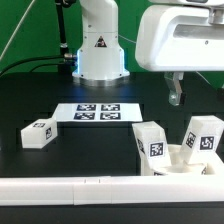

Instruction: Assemble stool

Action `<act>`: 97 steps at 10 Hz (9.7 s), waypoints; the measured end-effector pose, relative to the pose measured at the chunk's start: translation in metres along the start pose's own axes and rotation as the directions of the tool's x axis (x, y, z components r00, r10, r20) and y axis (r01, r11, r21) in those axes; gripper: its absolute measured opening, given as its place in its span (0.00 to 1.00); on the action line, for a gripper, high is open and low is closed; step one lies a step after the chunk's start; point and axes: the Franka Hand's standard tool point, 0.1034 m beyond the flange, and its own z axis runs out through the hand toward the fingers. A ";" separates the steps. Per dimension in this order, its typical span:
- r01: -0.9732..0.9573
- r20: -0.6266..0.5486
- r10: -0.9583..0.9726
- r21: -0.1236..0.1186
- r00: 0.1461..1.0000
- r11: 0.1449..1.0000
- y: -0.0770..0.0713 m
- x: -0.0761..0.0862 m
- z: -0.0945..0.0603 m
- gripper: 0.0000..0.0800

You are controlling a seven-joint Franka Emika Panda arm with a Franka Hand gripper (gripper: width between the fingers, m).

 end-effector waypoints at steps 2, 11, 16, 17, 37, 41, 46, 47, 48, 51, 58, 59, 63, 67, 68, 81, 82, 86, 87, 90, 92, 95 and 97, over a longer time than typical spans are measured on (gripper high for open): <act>0.095 0.025 -0.097 0.056 0.995 0.994 -0.004 0.000 0.002 0.81; 0.616 0.106 -0.616 0.031 0.781 0.787 -0.018 -0.004 0.027 0.81; 0.798 0.129 -0.795 0.037 0.593 0.601 -0.018 0.000 0.030 0.81; 0.824 0.129 -0.821 0.042 0.557 0.566 -0.017 0.000 0.030 0.81; 0.310 0.217 -0.299 -0.014 0.929 0.951 0.008 0.005 0.050 0.43; -0.004 0.179 0.007 -0.017 0.984 1.000 0.017 0.004 0.051 0.43; -0.502 0.258 0.469 0.075 0.845 0.862 0.026 0.004 0.052 0.43; -0.566 0.263 0.535 0.055 0.803 0.823 0.026 0.004 0.052 0.43; -0.637 0.257 0.609 0.035 0.750 0.770 0.027 0.005 0.053 0.43; -0.888 0.212 0.866 0.027 0.453 0.458 0.027 0.005 0.054 0.43; -0.993 0.222 0.968 -0.052 -0.119 -0.110 0.020 0.007 0.056 0.43; -0.961 0.226 0.934 -0.065 -0.276 -0.268 0.022 0.007 0.056 0.43; -0.643 0.264 0.620 -0.001 -0.739 -0.766 0.015 0.010 0.057 0.43; -0.621 0.281 0.594 -0.006 -0.753 -0.784 0.007 0.011 0.057 0.67; -0.651 0.281 0.626 0.006 -0.727 -0.759 0.007 0.011 0.057 0.77; -0.763 0.060 0.773 0.225 0.632 0.606 0.006 0.011 0.019 0.81; -0.730 0.048 0.741 0.227 0.669 0.644 0.007 0.011 0.020 0.81; -0.584 0.001 0.599 0.224 0.801 0.781 0.011 0.010 0.021 0.81; -0.584 0.001 0.599 0.224 0.801 0.781 0.011 0.010 0.021 0.81; -0.584 0.001 0.599 0.224 0.801 0.781 0.011 0.010 0.021 0.81; -0.584 0.001 0.599 0.224 0.801 0.781 0.011 0.010 0.021 0.81; -0.584 0.001 0.599 0.224 0.801 0.781 0.011 0.010 0.021 0.81; -0.343 -0.054 0.360 0.198 0.931 0.918 0.017 0.005 0.025 0.81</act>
Offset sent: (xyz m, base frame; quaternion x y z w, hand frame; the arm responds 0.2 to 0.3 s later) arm 0.0010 0.0199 0.0034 0.0214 -0.0077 -0.2008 0.9794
